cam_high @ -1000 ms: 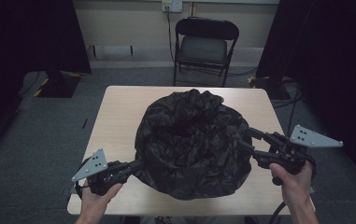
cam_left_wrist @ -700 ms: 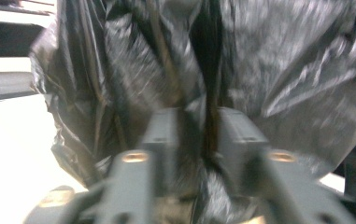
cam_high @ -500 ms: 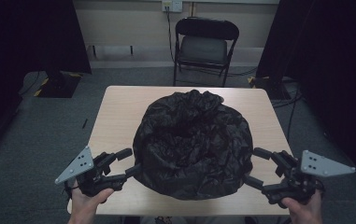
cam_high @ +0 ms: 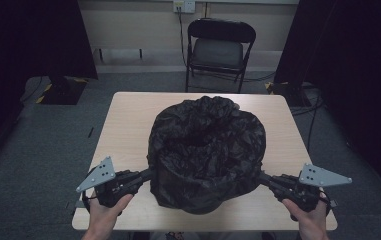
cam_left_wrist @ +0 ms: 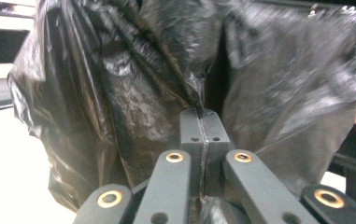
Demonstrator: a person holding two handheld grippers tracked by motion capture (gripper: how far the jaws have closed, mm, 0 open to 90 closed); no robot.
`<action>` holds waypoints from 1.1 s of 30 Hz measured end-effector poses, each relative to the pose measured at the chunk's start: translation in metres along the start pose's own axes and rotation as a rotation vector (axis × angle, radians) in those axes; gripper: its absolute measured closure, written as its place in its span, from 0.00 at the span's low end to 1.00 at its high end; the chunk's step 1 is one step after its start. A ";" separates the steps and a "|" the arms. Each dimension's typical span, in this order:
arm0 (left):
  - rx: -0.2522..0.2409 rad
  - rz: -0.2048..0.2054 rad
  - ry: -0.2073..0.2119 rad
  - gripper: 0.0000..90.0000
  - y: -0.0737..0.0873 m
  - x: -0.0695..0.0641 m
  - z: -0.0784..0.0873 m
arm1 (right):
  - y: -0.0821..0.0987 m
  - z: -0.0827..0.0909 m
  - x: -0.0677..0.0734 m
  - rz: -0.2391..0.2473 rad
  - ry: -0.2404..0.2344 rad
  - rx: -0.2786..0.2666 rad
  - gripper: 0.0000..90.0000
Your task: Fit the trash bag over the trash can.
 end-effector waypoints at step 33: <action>-0.016 0.063 -0.206 0.57 -0.006 0.043 0.007 | -0.019 0.005 -0.032 -0.045 0.111 -0.092 0.68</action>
Point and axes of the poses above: each handheld gripper's, and its own axes: z roughly backward along the jaws, y roughly out of its underside, x roughly to its left, the point moved 1 cm from there along -z, roughly forward along the jaws, and after that the axes turned 10 degrees about -z, right-handed, at the moved point
